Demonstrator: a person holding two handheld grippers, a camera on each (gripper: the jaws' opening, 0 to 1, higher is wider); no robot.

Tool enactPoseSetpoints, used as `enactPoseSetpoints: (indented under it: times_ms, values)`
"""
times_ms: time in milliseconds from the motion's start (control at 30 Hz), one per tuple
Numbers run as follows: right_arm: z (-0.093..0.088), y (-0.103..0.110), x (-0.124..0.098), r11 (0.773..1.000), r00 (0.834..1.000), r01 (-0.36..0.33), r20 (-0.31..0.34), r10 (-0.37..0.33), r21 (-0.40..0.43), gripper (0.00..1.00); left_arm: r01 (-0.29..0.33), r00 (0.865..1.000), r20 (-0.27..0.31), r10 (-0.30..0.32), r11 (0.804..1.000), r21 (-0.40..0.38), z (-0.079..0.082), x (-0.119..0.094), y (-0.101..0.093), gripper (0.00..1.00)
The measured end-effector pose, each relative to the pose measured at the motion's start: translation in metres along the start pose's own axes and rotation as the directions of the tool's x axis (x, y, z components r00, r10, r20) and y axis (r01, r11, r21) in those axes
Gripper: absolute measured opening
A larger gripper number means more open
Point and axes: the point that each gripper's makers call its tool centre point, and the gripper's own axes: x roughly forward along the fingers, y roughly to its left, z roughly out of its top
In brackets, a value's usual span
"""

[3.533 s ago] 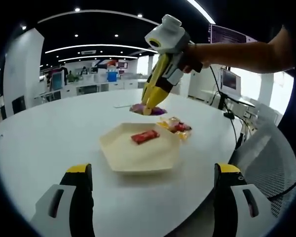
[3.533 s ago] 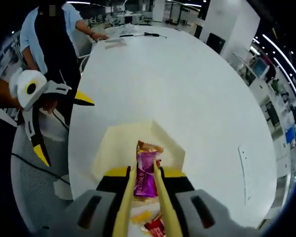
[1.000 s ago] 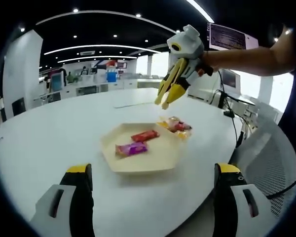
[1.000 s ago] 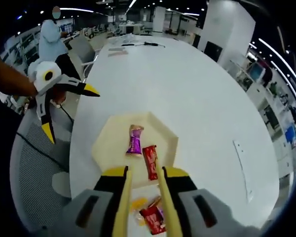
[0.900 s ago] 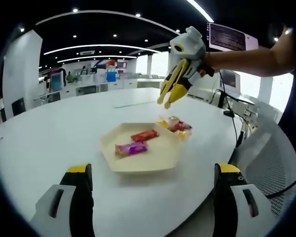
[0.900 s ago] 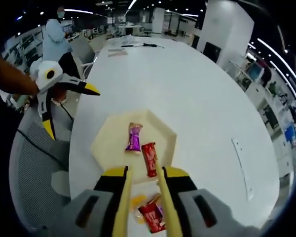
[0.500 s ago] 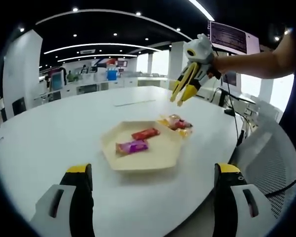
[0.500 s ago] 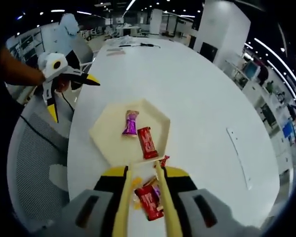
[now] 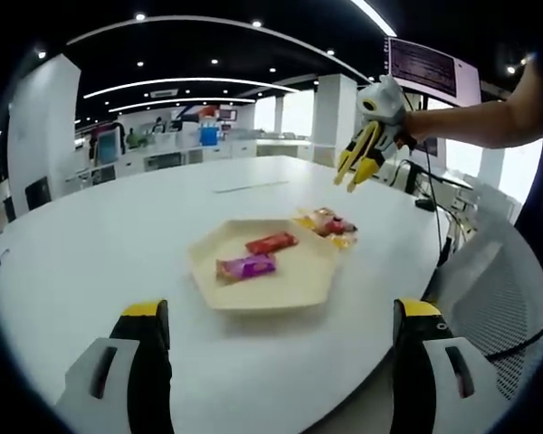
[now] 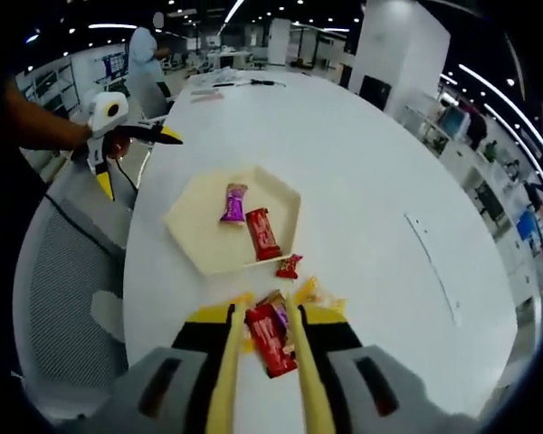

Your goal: Place the target food into the container with the food tongs after gripping and lifting it, then release it inside without dropping or visibly crushing the food.

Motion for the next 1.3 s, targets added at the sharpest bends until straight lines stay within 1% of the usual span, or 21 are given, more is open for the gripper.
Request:
enactPoseSetpoints:
  times_ms: [267, 433, 967, 1300]
  values:
    - [-0.018, 0.000, -0.010, 1.000, 1.000, 0.007, -0.004, -0.007, -0.002, 0.27, -0.002, 1.000, -0.001, 0.002, 1.000, 0.000, 0.000, 0.000, 0.000, 1.00]
    - [-0.024, -0.001, -0.014, 1.000, 1.000, 0.015, -0.006, -0.015, 0.001, 0.27, -0.003, 1.000, 0.002, 0.003, 1.000, -0.002, 0.000, 0.000, 0.001, 1.00]
    - [-0.030, -0.002, -0.012, 1.000, 1.000, 0.023, -0.006, -0.023, -0.004, 0.28, -0.001, 1.000, -0.003, 0.001, 1.000, -0.002, 0.000, 0.000, -0.001, 1.00]
    - [-0.037, 0.002, -0.001, 1.000, 1.000, 0.008, -0.009, -0.008, -0.024, 0.27, -0.001, 1.000, -0.002, 0.001, 1.000, 0.001, 0.000, 0.000, 0.000, 1.00]
